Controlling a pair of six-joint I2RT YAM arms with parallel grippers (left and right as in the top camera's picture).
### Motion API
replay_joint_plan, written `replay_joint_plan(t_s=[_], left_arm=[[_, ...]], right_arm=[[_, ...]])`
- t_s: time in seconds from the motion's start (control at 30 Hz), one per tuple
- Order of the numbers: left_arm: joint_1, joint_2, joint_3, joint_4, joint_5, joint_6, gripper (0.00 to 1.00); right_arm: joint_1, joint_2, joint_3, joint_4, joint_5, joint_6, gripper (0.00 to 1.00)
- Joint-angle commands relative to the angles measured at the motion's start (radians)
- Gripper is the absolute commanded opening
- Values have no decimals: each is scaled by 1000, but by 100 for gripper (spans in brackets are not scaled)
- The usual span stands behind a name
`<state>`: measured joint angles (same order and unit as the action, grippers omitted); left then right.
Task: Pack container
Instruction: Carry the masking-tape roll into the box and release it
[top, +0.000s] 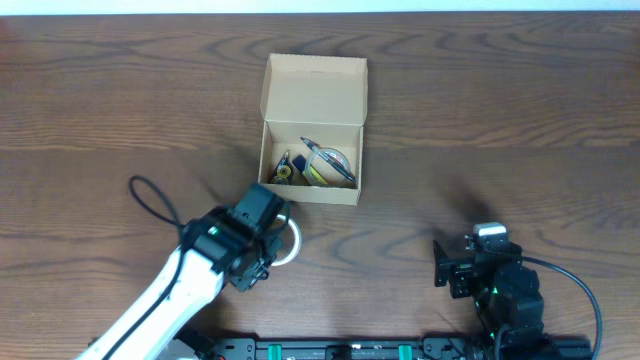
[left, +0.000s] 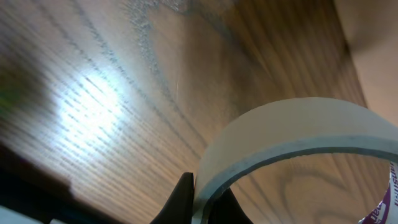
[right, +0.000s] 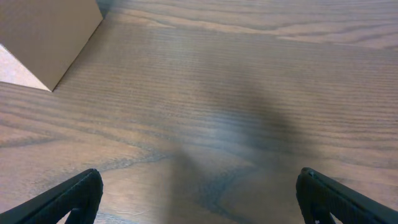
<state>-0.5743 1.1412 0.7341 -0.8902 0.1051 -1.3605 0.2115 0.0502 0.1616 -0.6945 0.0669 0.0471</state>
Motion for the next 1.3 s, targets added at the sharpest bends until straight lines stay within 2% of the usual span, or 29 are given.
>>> replay_joint_plan(t_s=[0.0,0.17,0.4,0.63,0.93,1.27], left_arm=[[-2,-33,42,-29,-23,41,6],[-2,3,154,-58,-88,241,6],[2,103,407,-164,-249,529,5],[56,257,593,-175,-262,779,6],[105,448,727,-175,-202,982,6],[104,604,776,-151,-122,1073,6]], right_arm=[[-10,-6,-2,-1,0,-11,99],[-10,-6,-2,-1,0,-11,99],[-10,-6,-2,-1,0,-11,99],[-10,-6,-2,-1,0,-11,99],[-10,-6,-2,-1,0,-11,99],[-10,-6,-2,-1,0,-11,99]])
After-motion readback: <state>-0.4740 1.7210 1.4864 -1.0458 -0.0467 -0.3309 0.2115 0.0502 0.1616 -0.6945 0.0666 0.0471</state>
